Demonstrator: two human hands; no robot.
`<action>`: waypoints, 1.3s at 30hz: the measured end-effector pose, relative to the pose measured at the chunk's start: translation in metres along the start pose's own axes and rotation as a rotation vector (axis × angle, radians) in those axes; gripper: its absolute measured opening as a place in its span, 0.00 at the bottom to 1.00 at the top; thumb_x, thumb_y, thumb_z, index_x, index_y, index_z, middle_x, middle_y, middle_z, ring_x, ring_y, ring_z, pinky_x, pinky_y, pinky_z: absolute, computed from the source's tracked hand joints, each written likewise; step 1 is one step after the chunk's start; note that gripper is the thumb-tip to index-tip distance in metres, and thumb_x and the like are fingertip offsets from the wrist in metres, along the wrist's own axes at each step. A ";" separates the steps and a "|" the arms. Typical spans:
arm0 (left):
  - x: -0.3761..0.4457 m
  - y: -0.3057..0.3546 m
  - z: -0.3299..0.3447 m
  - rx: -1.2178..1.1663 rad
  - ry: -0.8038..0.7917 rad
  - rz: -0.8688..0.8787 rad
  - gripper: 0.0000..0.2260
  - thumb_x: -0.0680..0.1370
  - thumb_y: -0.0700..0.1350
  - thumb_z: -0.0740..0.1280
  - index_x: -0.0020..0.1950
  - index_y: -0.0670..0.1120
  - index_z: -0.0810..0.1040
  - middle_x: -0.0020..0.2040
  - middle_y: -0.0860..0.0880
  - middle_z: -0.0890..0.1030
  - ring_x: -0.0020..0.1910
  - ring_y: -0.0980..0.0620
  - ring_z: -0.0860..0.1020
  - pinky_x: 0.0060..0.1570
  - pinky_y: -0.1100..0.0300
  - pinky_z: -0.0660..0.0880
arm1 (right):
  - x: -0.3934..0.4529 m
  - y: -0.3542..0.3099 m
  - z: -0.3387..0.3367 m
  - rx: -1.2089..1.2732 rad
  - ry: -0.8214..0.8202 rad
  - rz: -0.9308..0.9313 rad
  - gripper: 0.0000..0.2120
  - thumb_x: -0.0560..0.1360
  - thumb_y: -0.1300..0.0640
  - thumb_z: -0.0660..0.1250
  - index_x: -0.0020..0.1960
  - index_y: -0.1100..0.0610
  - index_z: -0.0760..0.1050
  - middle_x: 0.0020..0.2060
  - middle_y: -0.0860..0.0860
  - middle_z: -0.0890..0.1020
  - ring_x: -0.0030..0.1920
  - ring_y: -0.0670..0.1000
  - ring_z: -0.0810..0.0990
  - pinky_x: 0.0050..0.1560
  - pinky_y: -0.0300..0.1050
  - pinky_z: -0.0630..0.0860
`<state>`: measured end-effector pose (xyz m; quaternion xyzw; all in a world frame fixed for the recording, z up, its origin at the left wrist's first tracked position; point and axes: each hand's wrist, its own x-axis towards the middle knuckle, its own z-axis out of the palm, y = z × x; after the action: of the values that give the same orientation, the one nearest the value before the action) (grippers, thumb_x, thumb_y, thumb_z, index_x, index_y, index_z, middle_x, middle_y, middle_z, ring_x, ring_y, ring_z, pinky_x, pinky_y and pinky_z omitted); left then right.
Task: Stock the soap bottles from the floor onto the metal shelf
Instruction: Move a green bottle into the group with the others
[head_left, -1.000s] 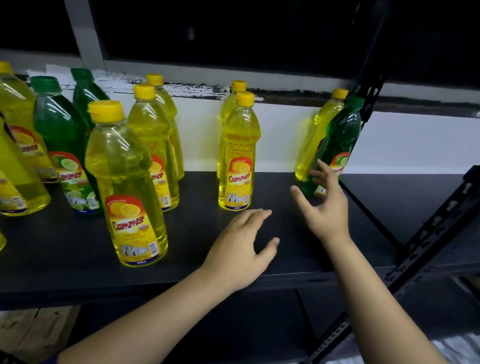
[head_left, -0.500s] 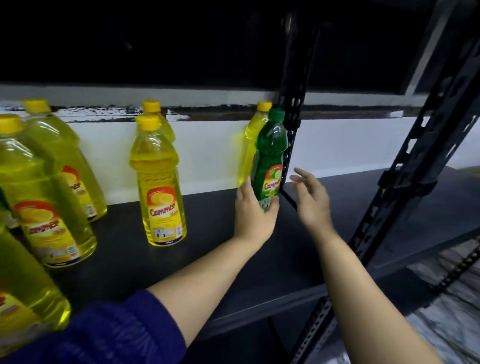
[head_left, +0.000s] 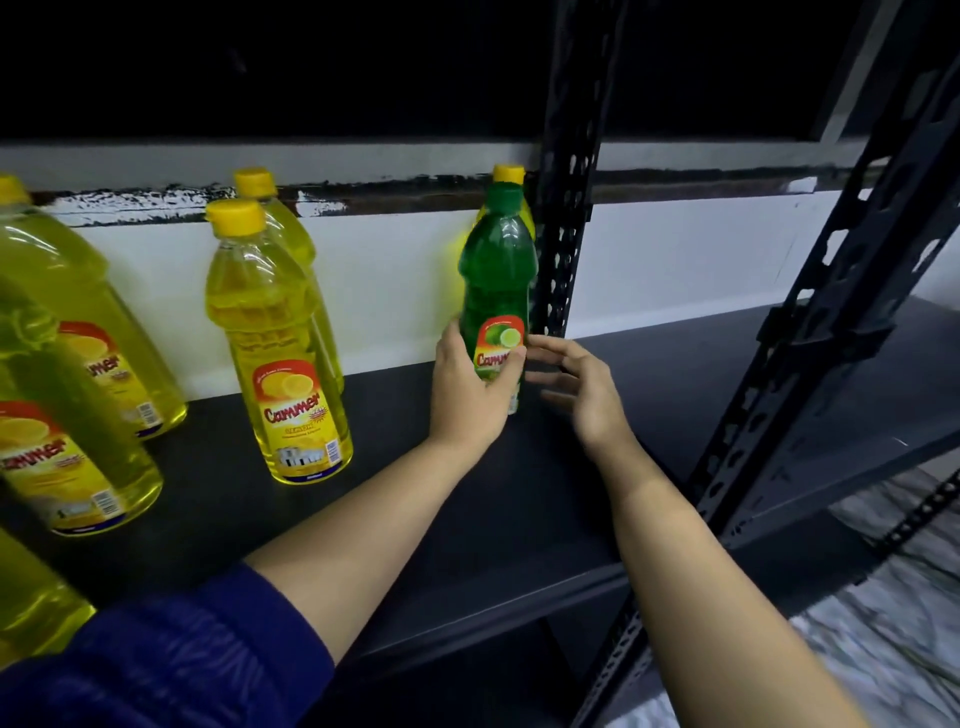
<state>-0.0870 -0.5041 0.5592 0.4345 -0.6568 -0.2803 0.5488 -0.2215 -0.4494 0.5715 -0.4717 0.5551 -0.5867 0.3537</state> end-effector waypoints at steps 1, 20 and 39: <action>0.001 0.000 -0.002 -0.008 0.023 -0.007 0.38 0.72 0.64 0.72 0.76 0.47 0.66 0.66 0.48 0.76 0.65 0.49 0.77 0.63 0.49 0.78 | -0.002 -0.001 0.000 -0.014 -0.032 -0.004 0.26 0.75 0.49 0.53 0.65 0.49 0.82 0.57 0.46 0.87 0.57 0.52 0.85 0.62 0.55 0.75; 0.008 -0.012 -0.005 -0.033 0.137 0.047 0.38 0.72 0.59 0.79 0.73 0.45 0.65 0.63 0.49 0.73 0.60 0.51 0.77 0.53 0.59 0.81 | 0.078 0.013 0.019 -0.210 0.112 -0.188 0.35 0.75 0.40 0.74 0.78 0.48 0.69 0.68 0.49 0.79 0.65 0.51 0.79 0.65 0.53 0.79; -0.006 -0.012 -0.020 -0.070 0.136 0.041 0.36 0.72 0.60 0.77 0.70 0.46 0.65 0.62 0.47 0.75 0.59 0.49 0.79 0.53 0.54 0.82 | 0.103 0.021 0.046 -0.258 0.149 -0.321 0.35 0.70 0.45 0.80 0.71 0.50 0.69 0.52 0.43 0.84 0.49 0.37 0.83 0.47 0.31 0.77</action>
<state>-0.0641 -0.5018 0.5511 0.4197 -0.6165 -0.2614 0.6127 -0.2118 -0.5636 0.5648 -0.5507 0.5681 -0.5928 0.1507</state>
